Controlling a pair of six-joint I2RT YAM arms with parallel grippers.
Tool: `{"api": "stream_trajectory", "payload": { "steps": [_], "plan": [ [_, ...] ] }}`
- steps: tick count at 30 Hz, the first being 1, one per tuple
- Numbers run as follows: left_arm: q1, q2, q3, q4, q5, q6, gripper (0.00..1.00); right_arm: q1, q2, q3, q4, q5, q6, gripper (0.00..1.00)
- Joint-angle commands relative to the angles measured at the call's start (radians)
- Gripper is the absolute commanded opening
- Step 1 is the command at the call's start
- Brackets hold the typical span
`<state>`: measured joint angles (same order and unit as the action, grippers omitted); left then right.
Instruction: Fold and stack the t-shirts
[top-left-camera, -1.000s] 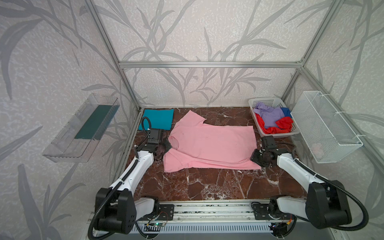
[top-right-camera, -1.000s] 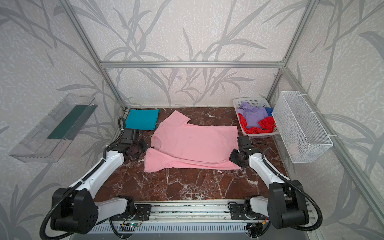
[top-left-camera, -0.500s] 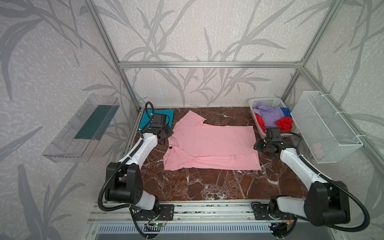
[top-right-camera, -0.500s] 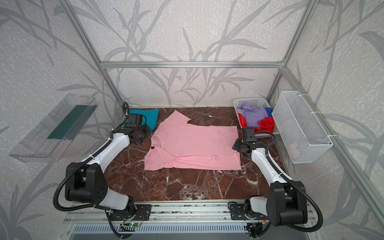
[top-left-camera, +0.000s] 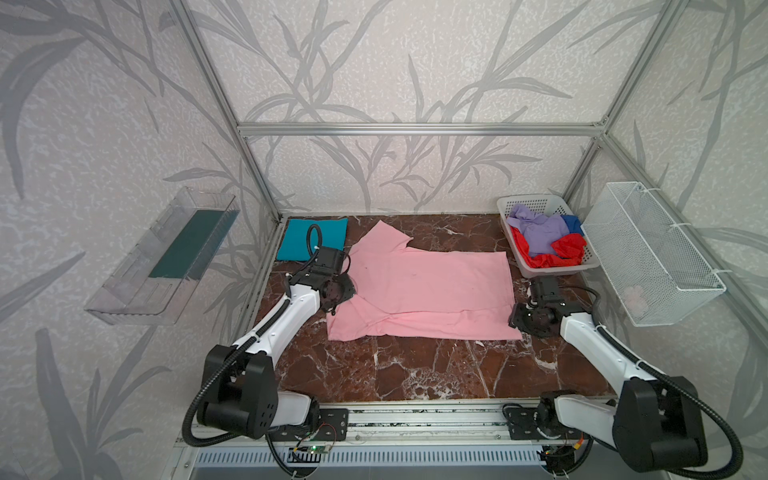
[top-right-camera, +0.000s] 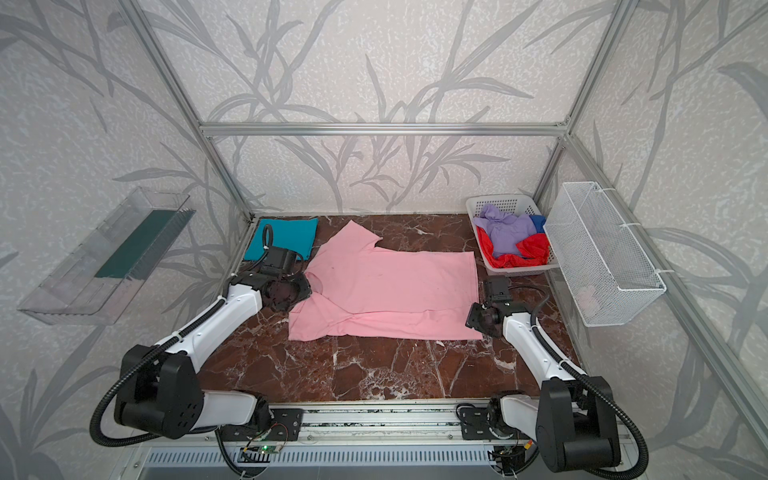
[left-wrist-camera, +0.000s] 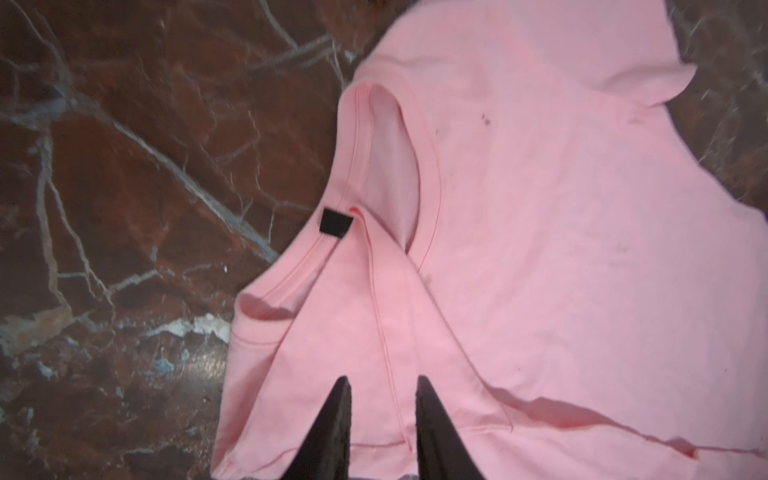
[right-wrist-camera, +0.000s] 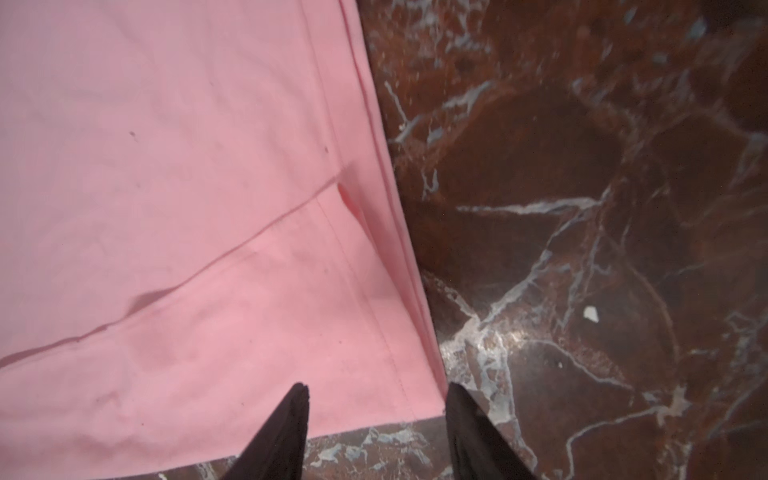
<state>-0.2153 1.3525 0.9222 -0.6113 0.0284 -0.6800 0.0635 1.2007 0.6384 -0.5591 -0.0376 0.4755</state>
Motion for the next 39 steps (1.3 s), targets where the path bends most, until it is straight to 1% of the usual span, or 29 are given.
{"api": "stream_trajectory", "payload": {
  "steps": [1, 4, 6, 7, 9, 11, 12, 13, 15, 20, 25, 28, 31, 33, 35, 37, 39],
  "plan": [
    [-0.002, -0.046, -0.075, -0.090, -0.015, -0.042, 0.29, -0.004, 0.019, -0.024, 0.002, -0.006, 0.000, 0.56],
    [-0.002, -0.075, -0.134, -0.094, -0.043, -0.055, 0.25, -0.004, 0.068, -0.029, 0.042, -0.010, 0.011, 0.55],
    [-0.002, -0.074, -0.161, -0.082, -0.049, -0.061, 0.20, -0.004, 0.109, -0.023, 0.061, -0.018, 0.016, 0.51],
    [-0.002, -0.069, -0.168, -0.080, -0.050, -0.066, 0.19, -0.004, 0.125, -0.020, 0.066, -0.019, 0.020, 0.47],
    [-0.002, -0.050, -0.186, -0.058, -0.049, -0.071, 0.16, -0.004, 0.144, -0.019, 0.080, -0.024, 0.023, 0.34],
    [-0.001, -0.022, -0.199, -0.035, -0.050, -0.080, 0.13, -0.004, 0.142, -0.020, 0.084, -0.025, 0.030, 0.16],
    [-0.001, -0.009, -0.203, -0.028, -0.051, -0.082, 0.12, -0.004, 0.136, -0.022, 0.081, -0.020, 0.033, 0.10],
    [0.001, 0.005, -0.203, -0.024, -0.056, -0.085, 0.10, -0.004, 0.124, -0.024, 0.075, -0.009, 0.034, 0.05],
    [0.001, 0.035, -0.190, -0.042, -0.082, -0.098, 0.09, -0.005, 0.096, -0.025, 0.047, 0.025, 0.045, 0.00],
    [0.006, 0.099, -0.171, -0.063, -0.111, -0.089, 0.07, -0.016, 0.013, -0.043, -0.025, 0.068, 0.078, 0.00],
    [0.010, 0.151, -0.176, -0.064, -0.128, -0.089, 0.05, -0.032, -0.084, -0.105, -0.041, 0.097, 0.124, 0.00],
    [0.017, 0.169, -0.174, -0.093, -0.151, -0.078, 0.03, -0.056, -0.136, -0.112, -0.089, 0.134, 0.122, 0.00],
    [0.027, 0.156, -0.190, -0.116, -0.175, -0.076, 0.02, -0.102, -0.173, -0.120, -0.120, 0.142, 0.106, 0.00],
    [0.035, 0.142, -0.198, -0.135, -0.191, -0.081, 0.02, -0.124, -0.183, -0.131, -0.124, 0.128, 0.103, 0.00],
    [0.036, 0.130, -0.201, -0.143, -0.184, -0.083, 0.02, -0.126, -0.181, -0.140, -0.118, 0.104, 0.100, 0.00],
    [0.034, 0.114, -0.196, -0.148, -0.144, -0.087, 0.02, -0.125, -0.173, -0.144, -0.119, 0.042, 0.084, 0.00],
    [0.026, 0.084, -0.196, -0.152, -0.091, -0.102, 0.02, -0.125, -0.167, -0.160, -0.114, -0.011, 0.096, 0.00]
  ]
}}
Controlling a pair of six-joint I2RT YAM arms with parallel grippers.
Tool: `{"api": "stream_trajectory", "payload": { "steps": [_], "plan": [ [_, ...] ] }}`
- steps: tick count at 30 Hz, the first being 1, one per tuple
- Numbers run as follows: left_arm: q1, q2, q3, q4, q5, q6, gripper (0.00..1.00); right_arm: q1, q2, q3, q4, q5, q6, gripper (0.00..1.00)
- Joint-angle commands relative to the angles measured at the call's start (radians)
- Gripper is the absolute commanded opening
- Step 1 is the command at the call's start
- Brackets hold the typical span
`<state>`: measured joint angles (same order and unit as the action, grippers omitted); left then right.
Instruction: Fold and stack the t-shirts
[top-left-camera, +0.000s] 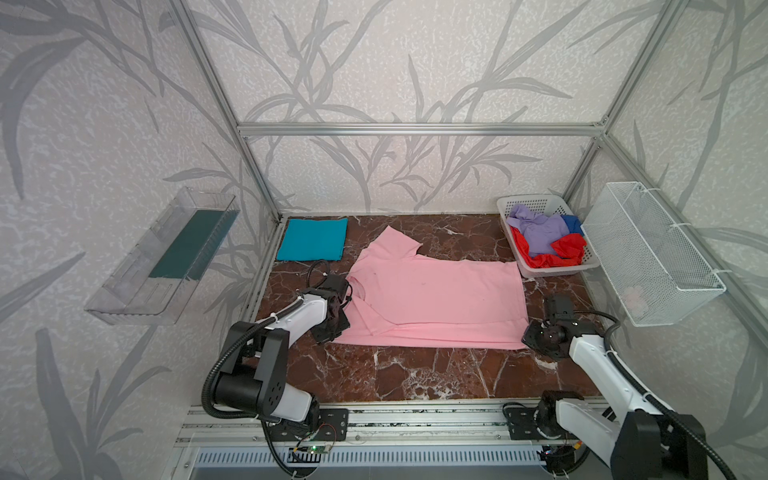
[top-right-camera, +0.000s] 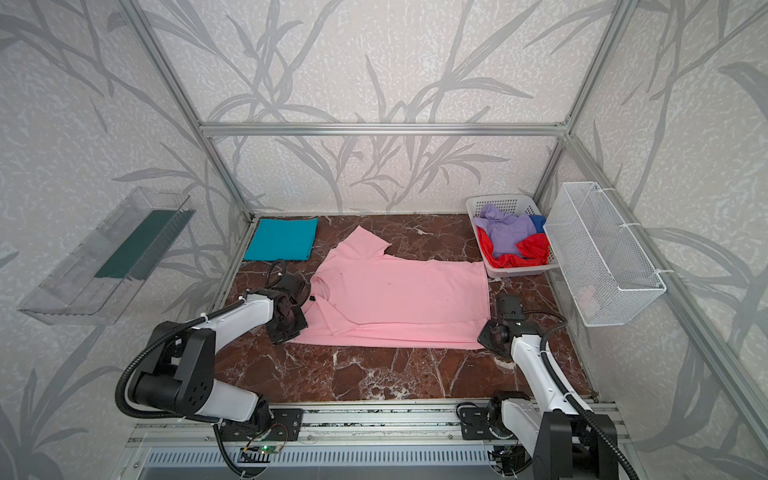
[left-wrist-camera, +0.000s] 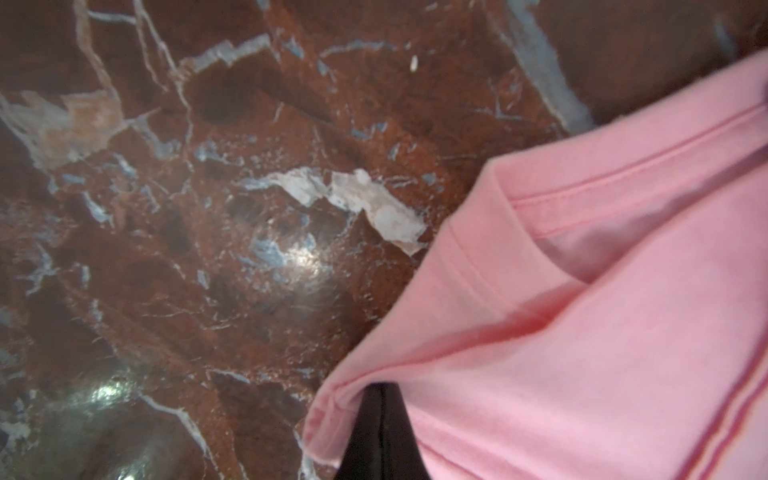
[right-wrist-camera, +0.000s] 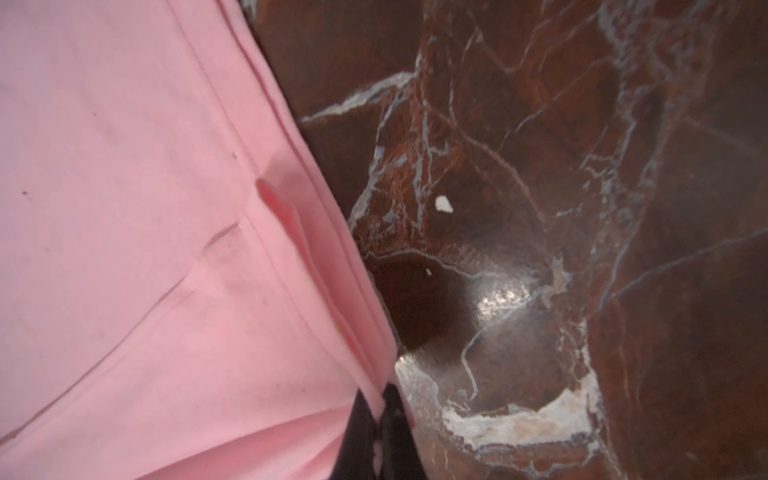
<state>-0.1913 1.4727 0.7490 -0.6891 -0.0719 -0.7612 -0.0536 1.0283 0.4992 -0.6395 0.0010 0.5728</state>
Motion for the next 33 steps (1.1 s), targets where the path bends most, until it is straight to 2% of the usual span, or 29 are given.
{"api": "stream_trajectory", "payload": {
  "steps": [1, 2, 3, 6, 8, 13, 17, 21, 29, 33],
  "plan": [
    [-0.006, -0.050, -0.022, -0.079, 0.029, -0.031, 0.02, -0.008, 0.005, -0.030, -0.035, -0.066, 0.004, 0.00],
    [-0.014, -0.071, -0.021, -0.087, 0.049, -0.041, 0.03, -0.008, 0.000, -0.041, -0.034, -0.080, 0.008, 0.03],
    [-0.023, -0.091, -0.015, -0.101, 0.064, -0.050, 0.03, -0.008, -0.008, -0.050, -0.039, -0.087, 0.012, 0.11],
    [-0.034, -0.149, 0.027, -0.169, 0.073, -0.056, 0.10, -0.008, -0.037, -0.051, -0.057, -0.079, 0.019, 0.50],
    [-0.034, -0.195, 0.082, -0.222, 0.050, -0.041, 0.15, -0.008, -0.057, -0.021, -0.071, -0.059, 0.015, 0.61],
    [-0.050, -0.240, 0.191, -0.179, 0.023, -0.010, 0.26, 0.016, -0.065, 0.128, -0.139, 0.026, -0.077, 0.62],
    [-0.126, -0.086, 0.260, -0.138, 0.048, 0.003, 0.45, 0.131, -0.082, 0.204, -0.181, 0.138, -0.096, 0.62],
    [-0.193, 0.054, 0.283, -0.078, 0.053, 0.007, 0.58, 0.161, -0.092, 0.209, -0.176, 0.134, -0.080, 0.62],
    [-0.212, 0.212, 0.328, -0.022, 0.021, 0.026, 0.63, 0.164, -0.078, 0.216, -0.169, 0.093, -0.086, 0.64],
    [-0.224, 0.255, 0.344, 0.013, 0.018, 0.028, 0.58, 0.167, -0.080, 0.223, -0.169, 0.090, -0.087, 0.64]
  ]
}}
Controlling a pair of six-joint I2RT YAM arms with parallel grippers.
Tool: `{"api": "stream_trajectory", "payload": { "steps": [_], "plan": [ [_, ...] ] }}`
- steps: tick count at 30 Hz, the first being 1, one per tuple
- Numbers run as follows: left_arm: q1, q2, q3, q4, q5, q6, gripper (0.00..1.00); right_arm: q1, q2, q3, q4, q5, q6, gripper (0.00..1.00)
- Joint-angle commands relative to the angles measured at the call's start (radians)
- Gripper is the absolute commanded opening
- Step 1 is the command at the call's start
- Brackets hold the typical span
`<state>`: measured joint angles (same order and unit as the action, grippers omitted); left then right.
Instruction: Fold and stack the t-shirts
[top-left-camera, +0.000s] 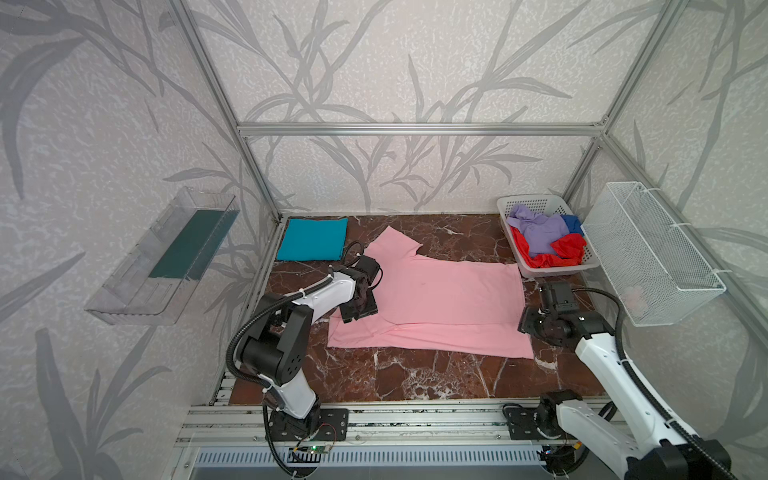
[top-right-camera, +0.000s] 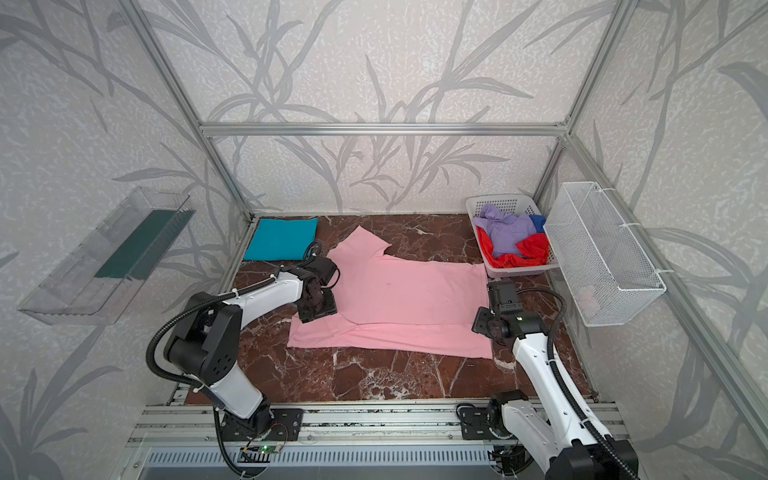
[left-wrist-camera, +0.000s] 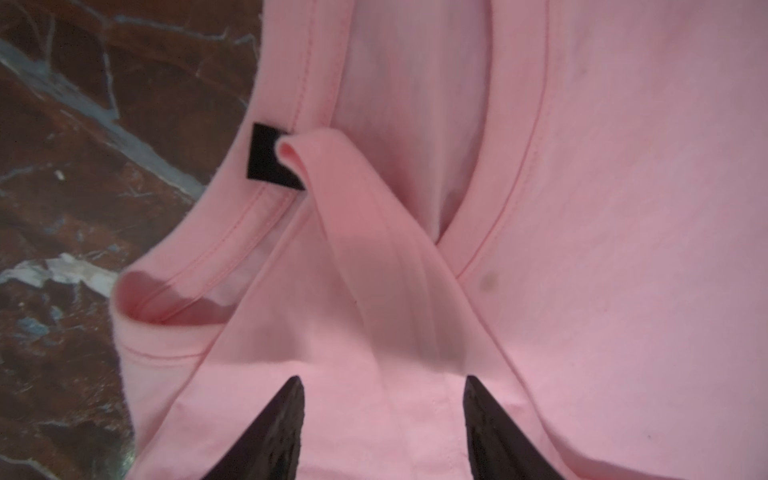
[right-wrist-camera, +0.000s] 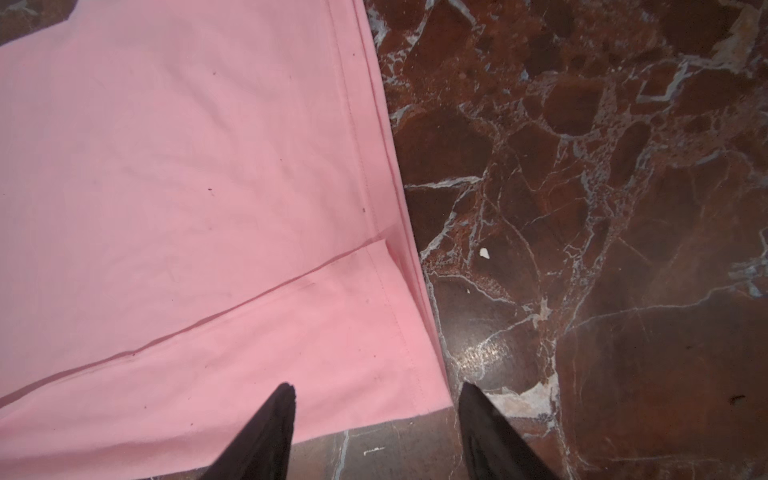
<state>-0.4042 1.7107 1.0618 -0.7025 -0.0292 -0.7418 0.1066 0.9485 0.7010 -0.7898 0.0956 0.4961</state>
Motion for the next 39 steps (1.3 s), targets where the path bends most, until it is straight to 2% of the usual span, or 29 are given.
{"api": "stream_trajectory", "payload": {
  "steps": [1, 3, 5, 7, 15, 17, 21, 25, 29, 31, 35, 39],
  "plan": [
    [-0.014, 0.031, 0.036, 0.033, -0.021, 0.009, 0.55, 0.007, -0.001, 0.022, -0.020, -0.007, -0.008, 0.64],
    [-0.020, 0.053, 0.044, 0.044, -0.022, 0.013, 0.41, 0.008, -0.002, 0.023, -0.021, -0.013, -0.005, 0.65],
    [-0.024, 0.069, 0.055, 0.052, -0.025, 0.021, 0.16, 0.012, -0.005, 0.023, -0.020, -0.016, -0.002, 0.65],
    [-0.025, 0.075, 0.068, 0.057, -0.022, 0.032, 0.00, 0.015, -0.008, 0.023, -0.022, -0.015, -0.001, 0.65],
    [-0.038, 0.058, 0.178, -0.001, -0.016, 0.074, 0.00, 0.035, -0.008, 0.039, -0.024, -0.009, 0.009, 0.63],
    [-0.052, 0.053, 0.219, -0.033, -0.019, 0.076, 0.00, 0.077, -0.003, 0.056, -0.028, 0.015, 0.015, 0.62],
    [-0.076, 0.050, 0.271, -0.063, -0.022, 0.084, 0.00, 0.268, 0.032, 0.089, 0.031, 0.072, -0.007, 0.62],
    [-0.080, 0.089, 0.321, -0.081, -0.030, 0.097, 0.00, 0.498, 0.109, 0.089, 0.215, 0.060, -0.083, 0.68],
    [-0.078, 0.128, 0.349, -0.107, -0.039, 0.107, 0.13, 0.699, 0.248, 0.130, 0.363, 0.089, -0.197, 0.76],
    [-0.078, 0.123, 0.347, -0.112, -0.050, 0.109, 0.18, 0.760, 0.324, 0.150, 0.443, 0.085, -0.242, 0.78],
    [-0.065, 0.119, 0.369, -0.181, -0.132, 0.093, 0.32, 0.809, 0.480, 0.182, 0.644, -0.010, -0.270, 0.79],
    [-0.008, 0.053, 0.329, -0.189, -0.146, 0.094, 0.41, 0.838, 0.647, 0.278, 0.719, -0.078, -0.295, 0.80]
  ]
}}
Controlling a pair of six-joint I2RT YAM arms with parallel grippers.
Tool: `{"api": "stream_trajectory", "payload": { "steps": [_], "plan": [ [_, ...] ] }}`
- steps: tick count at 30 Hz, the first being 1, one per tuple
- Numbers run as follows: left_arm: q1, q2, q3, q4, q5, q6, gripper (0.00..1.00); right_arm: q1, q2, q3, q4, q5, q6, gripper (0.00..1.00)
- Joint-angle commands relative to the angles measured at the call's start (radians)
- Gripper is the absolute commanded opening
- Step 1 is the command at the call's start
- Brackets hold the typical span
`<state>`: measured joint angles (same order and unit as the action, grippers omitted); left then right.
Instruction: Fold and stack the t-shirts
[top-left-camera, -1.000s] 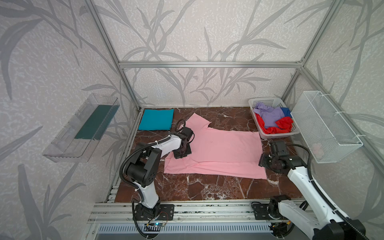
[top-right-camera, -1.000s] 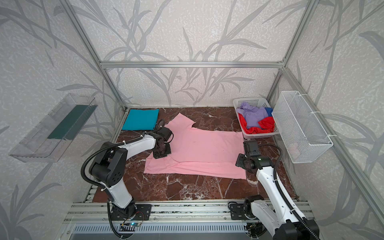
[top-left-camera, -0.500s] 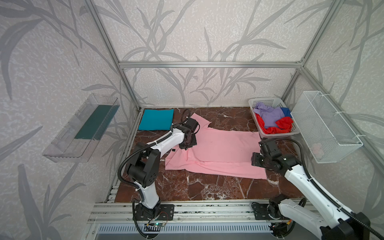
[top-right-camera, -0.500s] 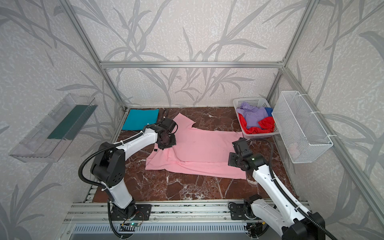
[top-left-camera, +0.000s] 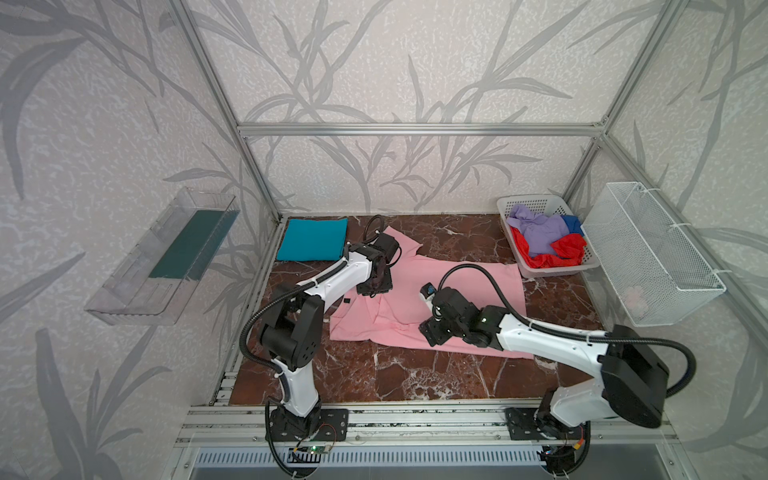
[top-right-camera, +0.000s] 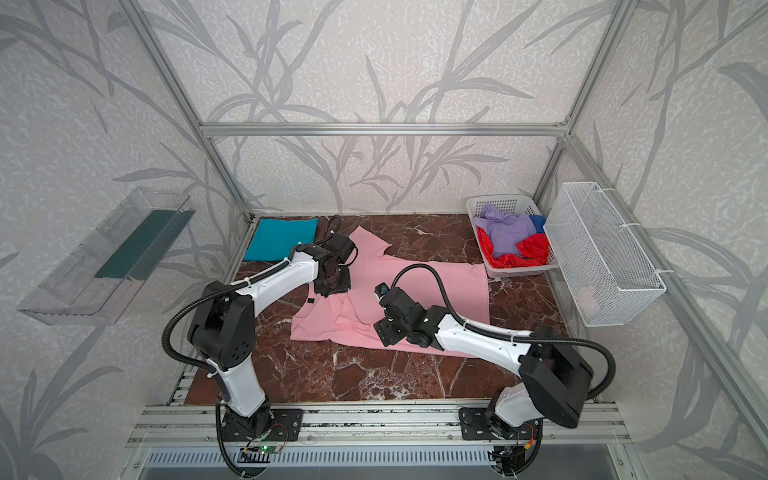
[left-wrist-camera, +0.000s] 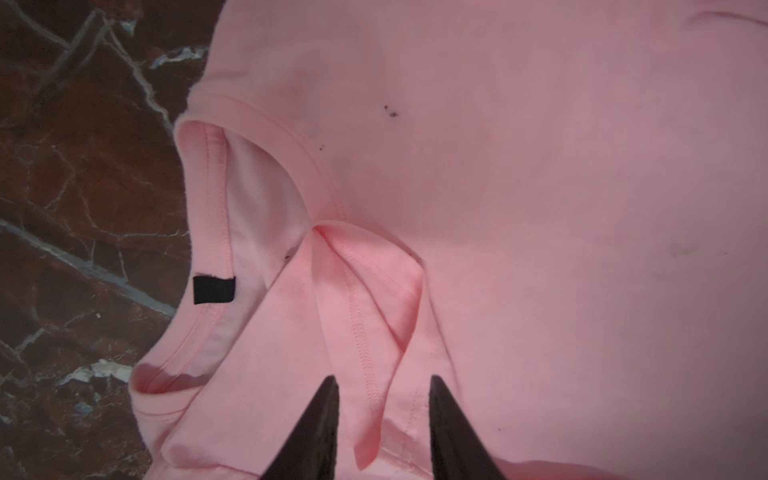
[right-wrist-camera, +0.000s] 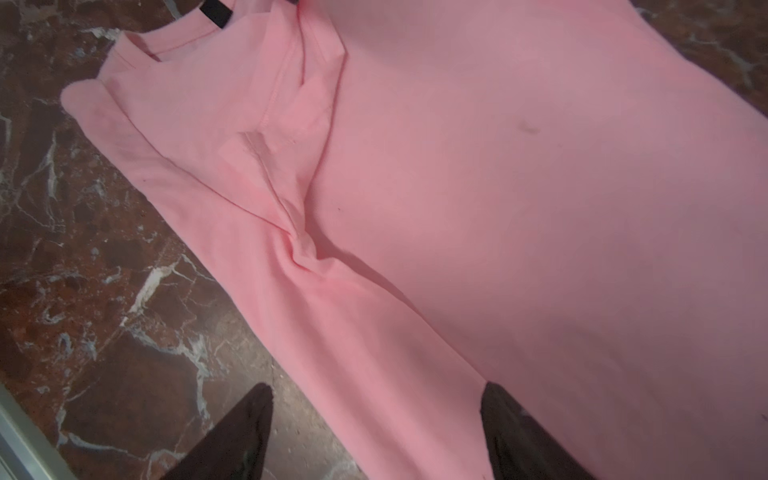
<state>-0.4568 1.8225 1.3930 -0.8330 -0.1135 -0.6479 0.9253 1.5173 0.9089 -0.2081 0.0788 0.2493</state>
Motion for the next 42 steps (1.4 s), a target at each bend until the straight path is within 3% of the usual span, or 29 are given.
{"api": "stream_trajectory", "payload": {
  "steps": [1, 8, 16, 19, 23, 25, 35, 42],
  "plan": [
    [0.071, -0.088, -0.023, -0.054, -0.057, -0.002, 0.41, 0.030, 0.120, 0.100, 0.141, -0.068, -0.059, 0.80],
    [0.236, -0.225, -0.215, -0.011, -0.017, -0.010, 0.13, 0.066, 0.334, 0.269, 0.141, -0.109, -0.092, 0.80],
    [0.320, -0.225, -0.422, 0.087, 0.070, -0.064, 0.10, 0.064, 0.499, 0.407, 0.057, -0.095, -0.114, 0.73],
    [0.338, -0.217, -0.461, 0.139, 0.096, -0.084, 0.12, 0.065, 0.528, 0.437, 0.047, -0.083, -0.104, 0.58],
    [0.346, -0.212, -0.485, 0.165, 0.080, -0.099, 0.12, 0.057, 0.536, 0.460, 0.052, -0.077, -0.086, 0.22],
    [0.352, -0.206, -0.496, 0.172, 0.072, -0.099, 0.12, 0.047, 0.530, 0.467, 0.052, -0.076, -0.073, 0.13],
    [0.389, -0.176, -0.543, 0.155, 0.025, -0.081, 0.08, -0.085, 0.420, 0.376, 0.145, -0.200, 0.088, 0.09],
    [0.398, -0.164, -0.538, 0.123, -0.009, -0.078, 0.07, -0.121, 0.354, 0.310, 0.162, -0.162, 0.101, 0.08]
  ]
}}
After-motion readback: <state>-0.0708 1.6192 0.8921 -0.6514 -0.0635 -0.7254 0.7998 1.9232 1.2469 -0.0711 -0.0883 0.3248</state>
